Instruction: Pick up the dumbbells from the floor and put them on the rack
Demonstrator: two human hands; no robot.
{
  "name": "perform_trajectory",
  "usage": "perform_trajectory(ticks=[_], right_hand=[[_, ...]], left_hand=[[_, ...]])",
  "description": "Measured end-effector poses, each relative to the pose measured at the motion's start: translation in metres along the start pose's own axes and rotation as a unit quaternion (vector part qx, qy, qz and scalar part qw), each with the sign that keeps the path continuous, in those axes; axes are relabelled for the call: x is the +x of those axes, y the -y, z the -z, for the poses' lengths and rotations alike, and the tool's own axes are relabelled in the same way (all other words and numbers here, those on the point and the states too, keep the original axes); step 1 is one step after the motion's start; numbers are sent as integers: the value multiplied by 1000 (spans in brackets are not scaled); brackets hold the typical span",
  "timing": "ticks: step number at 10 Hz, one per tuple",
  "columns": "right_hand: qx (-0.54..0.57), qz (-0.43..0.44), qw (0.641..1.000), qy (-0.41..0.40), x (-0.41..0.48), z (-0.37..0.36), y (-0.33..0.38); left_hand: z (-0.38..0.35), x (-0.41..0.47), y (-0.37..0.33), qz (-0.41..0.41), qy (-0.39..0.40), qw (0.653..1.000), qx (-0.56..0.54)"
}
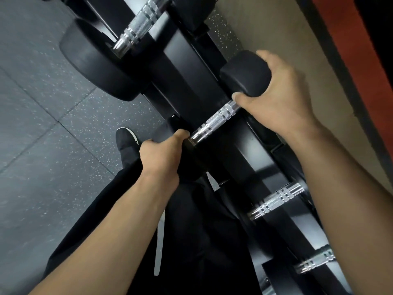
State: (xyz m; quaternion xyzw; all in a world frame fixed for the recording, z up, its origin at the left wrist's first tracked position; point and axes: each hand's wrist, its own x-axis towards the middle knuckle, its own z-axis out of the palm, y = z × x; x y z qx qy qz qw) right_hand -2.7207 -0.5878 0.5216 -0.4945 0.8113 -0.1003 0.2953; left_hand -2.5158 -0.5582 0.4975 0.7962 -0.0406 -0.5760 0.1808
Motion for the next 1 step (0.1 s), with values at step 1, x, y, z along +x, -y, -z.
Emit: perform_trajectory(ticks=[1], right_hand=[[-2, 14, 999, -44, 3, -1, 15]], left_hand=[[2, 4, -16, -111, -28, 993, 10]])
